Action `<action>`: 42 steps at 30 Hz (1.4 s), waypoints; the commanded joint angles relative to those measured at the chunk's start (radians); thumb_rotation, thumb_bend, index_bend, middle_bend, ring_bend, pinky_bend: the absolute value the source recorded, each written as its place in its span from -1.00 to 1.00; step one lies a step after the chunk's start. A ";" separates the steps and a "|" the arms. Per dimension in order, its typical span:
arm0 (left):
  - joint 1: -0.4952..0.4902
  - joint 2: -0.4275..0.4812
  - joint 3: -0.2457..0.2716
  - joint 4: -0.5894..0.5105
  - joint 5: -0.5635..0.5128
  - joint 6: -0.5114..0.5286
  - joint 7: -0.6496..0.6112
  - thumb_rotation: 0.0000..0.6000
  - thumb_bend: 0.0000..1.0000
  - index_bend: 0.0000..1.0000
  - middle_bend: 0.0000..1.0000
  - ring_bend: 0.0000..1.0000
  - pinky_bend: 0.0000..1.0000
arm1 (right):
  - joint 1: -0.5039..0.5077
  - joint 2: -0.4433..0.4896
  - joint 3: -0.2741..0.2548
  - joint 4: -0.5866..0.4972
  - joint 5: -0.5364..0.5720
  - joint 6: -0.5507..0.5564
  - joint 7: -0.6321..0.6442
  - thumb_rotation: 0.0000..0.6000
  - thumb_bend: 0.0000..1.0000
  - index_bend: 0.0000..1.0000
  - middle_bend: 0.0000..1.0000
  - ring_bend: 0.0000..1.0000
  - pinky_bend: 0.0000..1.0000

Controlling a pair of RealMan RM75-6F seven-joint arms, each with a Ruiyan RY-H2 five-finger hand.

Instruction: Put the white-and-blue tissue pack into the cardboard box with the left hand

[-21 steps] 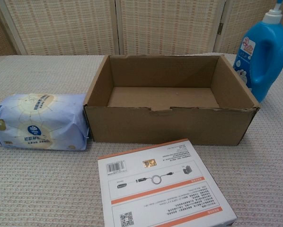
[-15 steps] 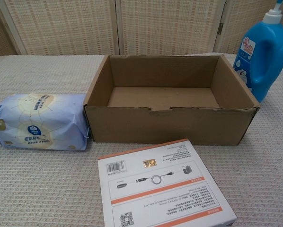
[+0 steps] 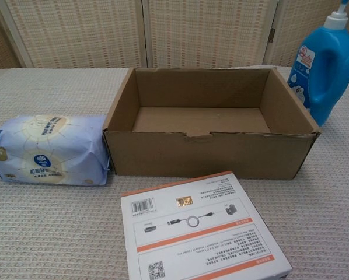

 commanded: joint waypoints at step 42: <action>-0.442 0.034 -0.081 -0.323 -0.625 -0.450 0.620 1.00 -0.59 -1.00 -1.00 -1.00 -0.88 | 0.017 -0.020 0.018 0.053 0.059 -0.075 0.042 1.00 -1.00 -0.83 -1.00 -1.00 -1.00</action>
